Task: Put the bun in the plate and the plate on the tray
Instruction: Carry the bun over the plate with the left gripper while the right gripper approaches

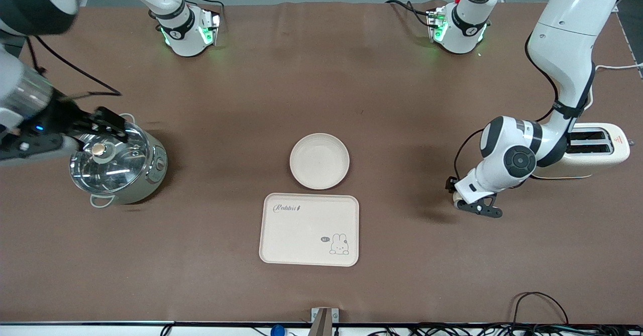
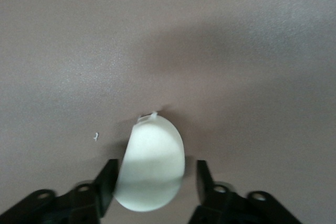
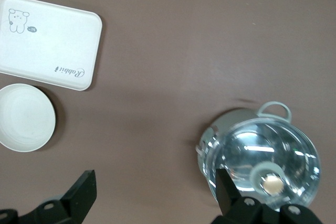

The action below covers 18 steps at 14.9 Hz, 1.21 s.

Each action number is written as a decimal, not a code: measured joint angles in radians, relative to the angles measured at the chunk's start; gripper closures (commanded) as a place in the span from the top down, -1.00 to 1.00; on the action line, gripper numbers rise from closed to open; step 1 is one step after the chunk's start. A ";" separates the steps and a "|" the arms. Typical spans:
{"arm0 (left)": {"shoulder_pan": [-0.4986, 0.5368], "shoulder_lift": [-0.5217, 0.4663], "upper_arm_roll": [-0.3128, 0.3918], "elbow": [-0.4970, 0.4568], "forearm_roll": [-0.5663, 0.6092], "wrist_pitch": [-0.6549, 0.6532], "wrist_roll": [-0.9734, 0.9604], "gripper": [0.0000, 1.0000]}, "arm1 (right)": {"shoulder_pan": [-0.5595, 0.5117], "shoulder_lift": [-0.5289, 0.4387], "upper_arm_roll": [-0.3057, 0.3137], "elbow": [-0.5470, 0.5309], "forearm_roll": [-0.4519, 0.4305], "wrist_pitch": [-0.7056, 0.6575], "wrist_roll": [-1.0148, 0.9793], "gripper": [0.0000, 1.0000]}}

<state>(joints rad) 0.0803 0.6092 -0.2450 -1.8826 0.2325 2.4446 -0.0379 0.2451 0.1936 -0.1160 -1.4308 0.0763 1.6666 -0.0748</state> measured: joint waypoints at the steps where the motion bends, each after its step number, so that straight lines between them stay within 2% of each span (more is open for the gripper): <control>1: -0.002 0.000 -0.001 0.000 0.002 0.003 0.001 -0.79 | 0.014 0.021 0.000 -0.001 0.005 0.022 0.003 1.00; 4: -0.004 -0.007 -0.021 0.006 0.003 0.006 0.002 -0.94 | 0.035 0.078 0.001 -0.003 0.087 0.062 0.003 1.00; 6: -0.005 -0.022 -0.083 0.032 0.002 -0.035 -0.050 -0.94 | 0.047 0.113 0.001 -0.003 0.122 0.074 0.003 1.00; 9: -0.050 -0.042 -0.214 0.123 0.002 -0.207 -0.299 -0.94 | 0.070 0.150 0.001 -0.003 0.131 0.094 0.004 1.00; 12: -0.227 -0.017 -0.248 0.168 0.002 -0.244 -0.650 -0.94 | 0.093 0.167 0.001 -0.003 0.132 0.104 0.037 1.00; 15: -0.408 0.077 -0.246 0.261 0.001 -0.239 -0.927 -0.88 | 0.129 0.187 0.002 -0.003 0.133 0.124 0.083 1.00; 16: -0.448 0.112 -0.245 0.302 -0.004 -0.230 -0.979 -0.72 | 0.142 0.195 0.001 -0.003 0.134 0.143 0.109 1.00; 17: -0.476 0.144 -0.244 0.338 -0.017 -0.210 -1.012 -0.30 | 0.156 0.201 0.002 -0.003 0.134 0.156 0.127 1.00; 18: -0.494 0.172 -0.244 0.364 -0.030 -0.176 -1.032 0.52 | 0.171 0.206 0.002 -0.003 0.135 0.162 0.140 1.00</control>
<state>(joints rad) -0.4135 0.7808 -0.4886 -1.5190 0.2023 2.2682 -1.0696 0.4163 0.3999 -0.1140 -1.4336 0.2109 1.8286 0.0653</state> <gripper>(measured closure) 0.916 0.000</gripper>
